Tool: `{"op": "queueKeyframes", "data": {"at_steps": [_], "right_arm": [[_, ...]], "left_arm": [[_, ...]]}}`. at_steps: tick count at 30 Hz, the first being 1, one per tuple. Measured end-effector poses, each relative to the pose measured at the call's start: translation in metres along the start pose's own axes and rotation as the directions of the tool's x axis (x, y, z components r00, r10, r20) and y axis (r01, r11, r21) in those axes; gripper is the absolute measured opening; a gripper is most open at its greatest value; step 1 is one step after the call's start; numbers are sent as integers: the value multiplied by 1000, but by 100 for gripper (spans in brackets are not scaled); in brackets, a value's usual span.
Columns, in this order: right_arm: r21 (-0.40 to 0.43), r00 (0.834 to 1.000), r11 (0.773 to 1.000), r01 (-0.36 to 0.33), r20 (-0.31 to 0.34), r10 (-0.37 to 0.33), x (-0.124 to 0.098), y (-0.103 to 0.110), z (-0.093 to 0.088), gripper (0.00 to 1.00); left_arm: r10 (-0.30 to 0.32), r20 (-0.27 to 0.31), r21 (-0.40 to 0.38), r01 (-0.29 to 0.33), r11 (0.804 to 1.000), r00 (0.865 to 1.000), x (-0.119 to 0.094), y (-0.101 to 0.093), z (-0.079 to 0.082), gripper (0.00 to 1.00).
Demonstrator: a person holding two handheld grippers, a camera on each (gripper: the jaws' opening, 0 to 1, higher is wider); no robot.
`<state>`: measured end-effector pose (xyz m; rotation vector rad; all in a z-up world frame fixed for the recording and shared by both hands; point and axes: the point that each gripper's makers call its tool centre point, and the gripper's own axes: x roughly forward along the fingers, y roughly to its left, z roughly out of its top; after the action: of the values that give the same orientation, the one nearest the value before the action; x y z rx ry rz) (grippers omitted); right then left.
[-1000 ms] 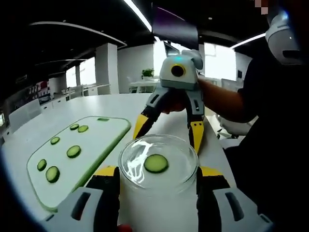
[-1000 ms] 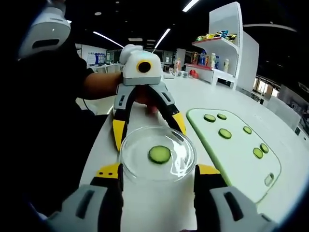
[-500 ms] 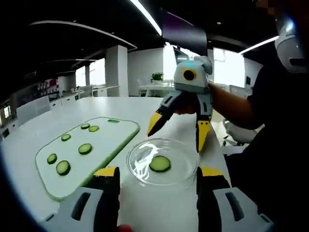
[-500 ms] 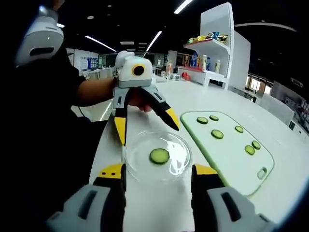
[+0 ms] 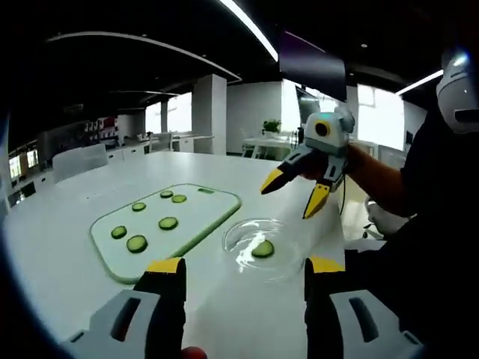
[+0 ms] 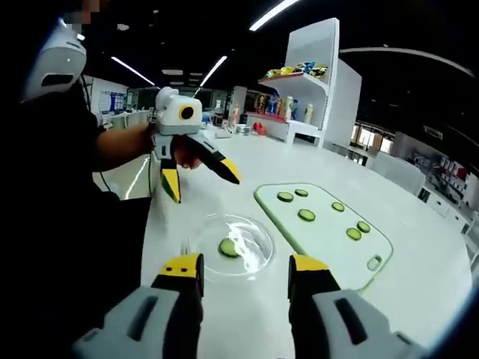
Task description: Open the petri dish lid, add cucumber slices into the petri dish, and close the lid
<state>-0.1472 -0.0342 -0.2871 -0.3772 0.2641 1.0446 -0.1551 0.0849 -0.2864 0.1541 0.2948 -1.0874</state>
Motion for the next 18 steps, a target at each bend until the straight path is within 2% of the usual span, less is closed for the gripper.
{"op": "queueKeyframes", "data": {"at_steps": [3,4,8,18], "right_arm": [[1,1000,1000,4,1,-4,-1,0,0,44],[16,998,998,63,0,-63,-15,-3,3,44],[40,994,994,105,24,-106,-29,-5,9,44],[36,987,987,159,8,-159,-56,-5,6,42]], "left_arm": [[36,5,-8,-36,999,999,-14,1,2,65],[47,6,-11,-47,999,999,-18,1,3,65],[98,16,-16,-98,995,995,-38,2,7,65],[187,19,-15,-187,982,982,-78,1,14,65]]}}
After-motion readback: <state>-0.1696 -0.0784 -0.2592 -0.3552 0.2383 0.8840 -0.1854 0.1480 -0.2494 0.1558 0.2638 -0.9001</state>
